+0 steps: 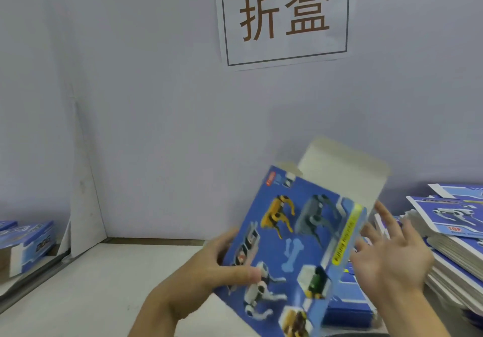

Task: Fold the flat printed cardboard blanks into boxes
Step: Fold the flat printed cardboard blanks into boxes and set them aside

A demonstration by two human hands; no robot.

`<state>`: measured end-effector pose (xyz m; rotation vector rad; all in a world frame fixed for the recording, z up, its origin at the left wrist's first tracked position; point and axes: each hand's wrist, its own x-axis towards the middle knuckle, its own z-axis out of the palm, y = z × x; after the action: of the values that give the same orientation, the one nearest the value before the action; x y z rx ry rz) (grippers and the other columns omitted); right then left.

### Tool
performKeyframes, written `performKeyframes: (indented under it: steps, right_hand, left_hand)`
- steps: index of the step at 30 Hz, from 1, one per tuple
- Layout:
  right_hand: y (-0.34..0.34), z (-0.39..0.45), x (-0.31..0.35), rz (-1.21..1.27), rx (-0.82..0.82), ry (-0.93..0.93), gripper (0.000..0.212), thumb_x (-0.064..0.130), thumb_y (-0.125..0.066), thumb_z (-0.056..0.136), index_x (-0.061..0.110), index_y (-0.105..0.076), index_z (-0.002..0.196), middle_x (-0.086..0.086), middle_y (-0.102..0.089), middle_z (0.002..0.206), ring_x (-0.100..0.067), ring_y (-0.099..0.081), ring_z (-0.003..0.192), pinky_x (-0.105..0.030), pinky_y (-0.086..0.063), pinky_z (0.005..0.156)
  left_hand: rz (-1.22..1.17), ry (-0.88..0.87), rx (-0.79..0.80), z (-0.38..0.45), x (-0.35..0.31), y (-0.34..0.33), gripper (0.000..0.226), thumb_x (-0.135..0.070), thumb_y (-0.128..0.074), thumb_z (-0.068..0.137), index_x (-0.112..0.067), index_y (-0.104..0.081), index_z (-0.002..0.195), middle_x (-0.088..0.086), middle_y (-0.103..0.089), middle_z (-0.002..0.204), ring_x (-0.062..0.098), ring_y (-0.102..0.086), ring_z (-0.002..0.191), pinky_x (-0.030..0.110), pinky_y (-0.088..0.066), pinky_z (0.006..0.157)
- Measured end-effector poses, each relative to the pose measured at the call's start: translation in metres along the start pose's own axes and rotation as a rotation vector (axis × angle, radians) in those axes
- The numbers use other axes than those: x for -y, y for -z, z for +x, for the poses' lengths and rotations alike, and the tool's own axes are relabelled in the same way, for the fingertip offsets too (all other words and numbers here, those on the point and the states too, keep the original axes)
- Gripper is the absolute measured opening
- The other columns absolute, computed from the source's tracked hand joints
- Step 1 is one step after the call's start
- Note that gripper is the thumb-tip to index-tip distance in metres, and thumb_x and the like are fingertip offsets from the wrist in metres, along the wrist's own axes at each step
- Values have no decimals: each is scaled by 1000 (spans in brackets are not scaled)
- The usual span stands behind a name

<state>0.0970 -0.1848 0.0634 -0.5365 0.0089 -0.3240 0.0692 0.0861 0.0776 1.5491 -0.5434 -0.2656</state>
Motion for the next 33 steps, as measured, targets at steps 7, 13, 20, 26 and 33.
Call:
performKeyframes:
  steps: [7,13,20,26,33]
  right_hand:
    - [1,1,-20,-886,77,22,22,16,-57,100,29,-63,116,-7,-66,120,-26,-63,104,-35,-47,78]
    - [3,-12,-43,-2046,617,-280,82,50,-79,78,49,-34,147,23,-26,156,-15,-26,146,-49,-27,119]
    - [2,-12,-41,-2124,570,-160,53,40,-74,85,46,-56,135,10,-51,142,-16,-50,124,-29,-45,101]
    - [-7,-8,-26,-1995,534,309,29,33,-48,103,43,-66,123,12,-69,104,-12,-62,89,-28,-53,79]
    - [-62,-27,9,-1154,473,853,35,31,-49,104,19,-53,71,11,-48,52,-12,-33,48,-21,-29,42]
  left_hand:
    - [-511,-404,-951,-5,-14,43,67,-51,-62,81,-23,-51,141,-1,-54,144,18,-48,134,54,-39,113]
    - [-220,-137,-874,10,11,21,31,-15,-66,94,-11,-61,124,2,-64,123,22,-57,122,39,-49,91]
    - [234,39,-626,27,22,-7,19,-32,-68,94,-30,-65,113,-13,-71,109,-6,-70,85,21,-58,72]
    - [305,-178,-911,29,23,-4,13,-19,-63,98,-30,-68,103,-15,-70,104,2,-65,100,29,-56,85]
    - [86,-272,-970,26,3,-11,62,-50,-67,81,-33,-47,138,-14,-50,137,11,-51,125,26,-43,91]
